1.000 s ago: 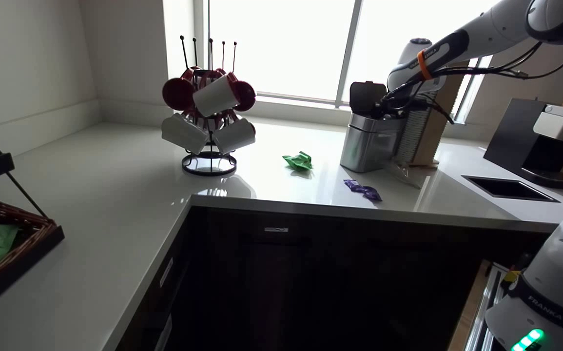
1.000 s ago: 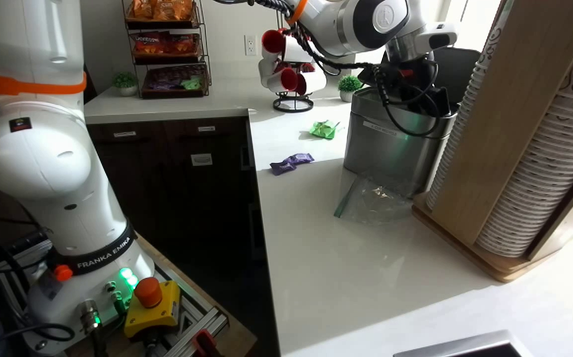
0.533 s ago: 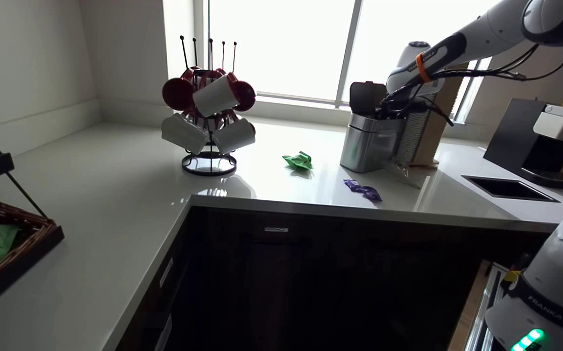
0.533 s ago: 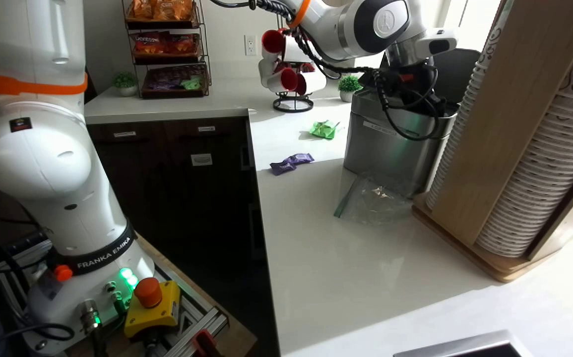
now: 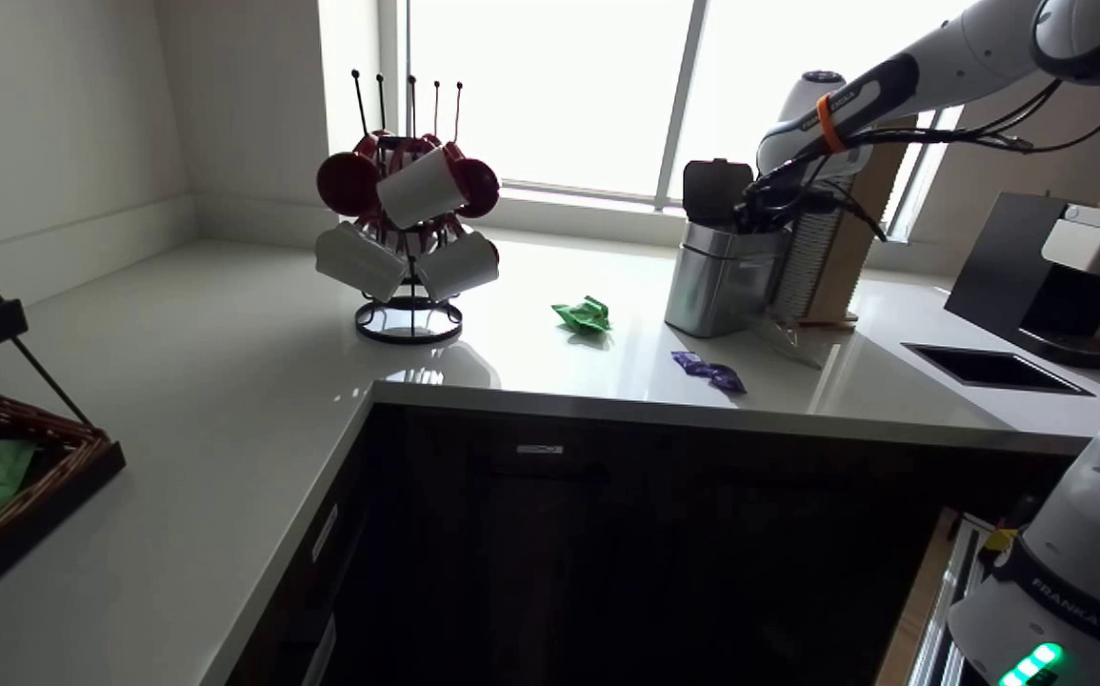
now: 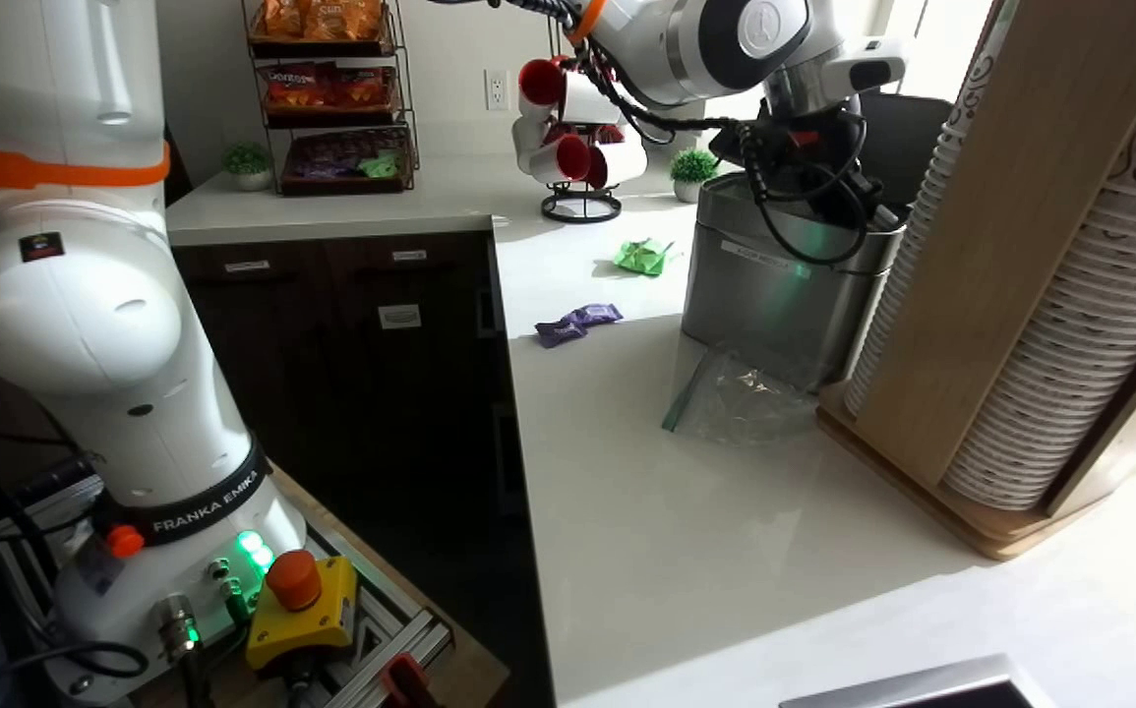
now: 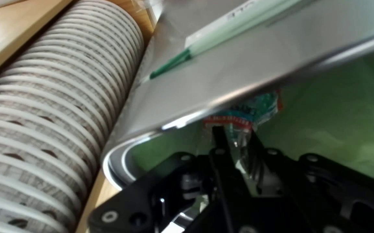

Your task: Remove the bottle from the silver object

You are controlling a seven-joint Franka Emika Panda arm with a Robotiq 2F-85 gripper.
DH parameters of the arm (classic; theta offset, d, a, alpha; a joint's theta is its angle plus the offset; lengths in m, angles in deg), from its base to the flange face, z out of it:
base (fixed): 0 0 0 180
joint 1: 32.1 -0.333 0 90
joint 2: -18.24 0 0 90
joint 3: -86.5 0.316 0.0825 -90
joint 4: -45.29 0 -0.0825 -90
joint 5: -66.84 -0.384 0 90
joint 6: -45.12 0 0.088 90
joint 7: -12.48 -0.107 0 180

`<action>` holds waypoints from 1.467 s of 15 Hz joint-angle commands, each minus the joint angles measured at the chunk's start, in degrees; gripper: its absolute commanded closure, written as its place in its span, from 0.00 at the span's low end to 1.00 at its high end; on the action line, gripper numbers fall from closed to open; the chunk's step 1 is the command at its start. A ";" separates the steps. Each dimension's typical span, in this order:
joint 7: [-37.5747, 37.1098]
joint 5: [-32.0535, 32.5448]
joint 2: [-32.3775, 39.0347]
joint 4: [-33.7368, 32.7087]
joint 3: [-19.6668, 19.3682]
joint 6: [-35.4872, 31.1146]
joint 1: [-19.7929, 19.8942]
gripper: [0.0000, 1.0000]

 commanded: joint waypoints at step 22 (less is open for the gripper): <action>1.60 -3.01 -32.06 11.49 5.86 12.49 0.91 0.97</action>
